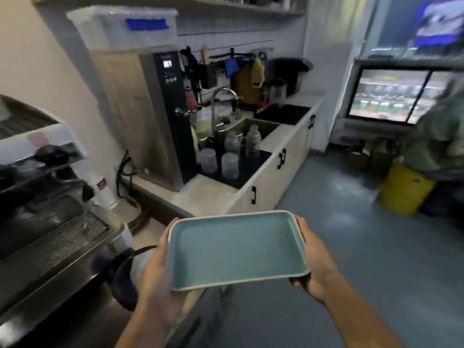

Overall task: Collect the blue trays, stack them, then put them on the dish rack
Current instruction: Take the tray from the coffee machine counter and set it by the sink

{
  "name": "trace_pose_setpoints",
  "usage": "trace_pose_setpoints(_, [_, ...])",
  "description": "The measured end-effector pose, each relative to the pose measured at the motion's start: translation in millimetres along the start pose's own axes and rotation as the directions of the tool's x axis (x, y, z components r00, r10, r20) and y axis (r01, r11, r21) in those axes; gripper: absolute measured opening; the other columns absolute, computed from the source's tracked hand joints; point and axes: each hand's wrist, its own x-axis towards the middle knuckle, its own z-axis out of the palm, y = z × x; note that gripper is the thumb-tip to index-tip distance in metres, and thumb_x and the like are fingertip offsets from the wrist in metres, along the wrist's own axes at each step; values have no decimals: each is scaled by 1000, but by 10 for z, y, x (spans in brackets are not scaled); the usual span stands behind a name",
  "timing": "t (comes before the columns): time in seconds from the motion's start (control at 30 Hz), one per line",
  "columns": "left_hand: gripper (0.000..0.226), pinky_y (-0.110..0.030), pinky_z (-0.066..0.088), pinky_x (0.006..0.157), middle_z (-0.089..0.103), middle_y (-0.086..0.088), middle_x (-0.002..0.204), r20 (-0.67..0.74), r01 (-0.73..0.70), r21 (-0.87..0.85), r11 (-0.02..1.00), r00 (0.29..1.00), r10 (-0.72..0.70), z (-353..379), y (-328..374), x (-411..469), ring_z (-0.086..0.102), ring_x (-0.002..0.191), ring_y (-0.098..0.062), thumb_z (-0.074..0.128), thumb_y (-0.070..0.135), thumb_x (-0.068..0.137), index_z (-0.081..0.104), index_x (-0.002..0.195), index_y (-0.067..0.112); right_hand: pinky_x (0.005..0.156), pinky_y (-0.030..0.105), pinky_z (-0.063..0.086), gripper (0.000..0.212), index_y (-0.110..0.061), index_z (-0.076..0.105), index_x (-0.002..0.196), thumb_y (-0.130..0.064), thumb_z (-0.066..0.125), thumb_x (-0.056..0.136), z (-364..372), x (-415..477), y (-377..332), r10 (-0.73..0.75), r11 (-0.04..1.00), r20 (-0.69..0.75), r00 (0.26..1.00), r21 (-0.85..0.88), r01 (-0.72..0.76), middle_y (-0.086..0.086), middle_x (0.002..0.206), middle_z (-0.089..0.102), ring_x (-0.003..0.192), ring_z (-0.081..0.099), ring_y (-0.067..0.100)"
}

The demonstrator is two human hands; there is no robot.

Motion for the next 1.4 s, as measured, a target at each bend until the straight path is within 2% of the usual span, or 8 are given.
trace_pose_setpoints(0.07, [23, -32, 54, 45, 74, -2, 74, 67, 71, -13, 997, 995, -70, 598, -166, 170, 70, 62, -26, 54, 30, 95, 68, 104, 15, 40, 22, 32, 32, -37, 73, 94, -56, 50, 85, -505, 178, -192, 6, 1000, -79, 997, 6, -6, 0, 57, 61, 41, 51, 18])
trace_pose_setpoints(0.23, [34, -32, 56, 46, 78, -5, 74, 189, 280, -96, 955, 947, -258, 1839, -460, 585, 73, 59, -21, 53, 35, 91, 82, 80, 20, 36, 19, 29, 36, -26, 73, 77, -51, 50, 91, -1528, 506, -611, -12, 996, -222, 975, 84, 31, 2, 46, 48, 29, 40, 16])
trace_pose_setpoints(0.37, [40, -36, 55, 56, 78, -6, 87, 227, 317, -53, 947, 927, -298, 2577, -680, 966, 72, 70, -24, 44, 42, 98, 79, 90, 23, 37, 19, 29, 42, -29, 75, 65, -59, 55, 87, -2107, 800, -850, 34, 983, -326, 945, 182, 27, 2, 44, 51, 29, 41, 16])
trace_pose_setpoints(0.5, [38, -34, 55, 59, 76, -8, 96, 312, 343, -20, 939, 895, -320, 3218, -805, 1368, 71, 76, -26, 57, 47, 82, 76, 102, 21, 39, 20, 30, 31, -28, 78, 75, -53, 61, 83, -2535, 1226, -1084, 15, 977, -375, 927, 203, 66, 4, 47, 51, 32, 41, 19])
trace_pose_setpoints(0.63, [32, -34, 58, 56, 77, -3, 87, 371, 333, 7, 943, 875, -312, 3789, -944, 1971, 73, 69, -20, 59, 49, 73, 80, 87, 30, 34, 18, 30, 30, -26, 79, 79, -48, 60, 87, -2859, 1856, -1323, -1, 969, -404, 915, 225, 100, 6, 45, 48, 28, 36, 19])
trace_pose_setpoints(0.83, [68, -39, 55, 73, 72, -15, 108, 380, 382, 71, 921, 844, -379, 4616, -1072, 3178, 69, 85, -28, 67, 55, 60, 72, 115, 16, 33, 19, 30, 24, -35, 80, 89, -43, 57, 91, -3183, 3094, -1825, -55, 960, -410, 910, 230, 162, 4, 47, 50, 29, 39, 18])
trace_pose_setpoints(1.0, [36, -38, 54, 65, 73, -11, 97, 432, 331, 89, 939, 837, -336, 5368, -1020, 4286, 69, 76, -26, 61, 47, 87, 74, 108, 20, 35, 19, 29, 23, -33, 78, 95, -43, 58, 91, -3440, 4225, -2431, -74, 955, -389, 918, 239, 178, 5, 50, 47, 31, 38, 18])
trace_pose_setpoints(1.4, [35, -31, 52, 55, 71, -6, 87, 476, 298, 88, 951, 826, -303, 7073, -1400, 6233, 69, 65, -19, 51, 39, 95, 68, 114, 15, 31, 20, 32, 33, -26, 75, 108, -46, 56, 91, -4418, 6552, -3372, -76, 957, -335, 939, 241, 164, 8, 66, 59, 37, 49, 19])
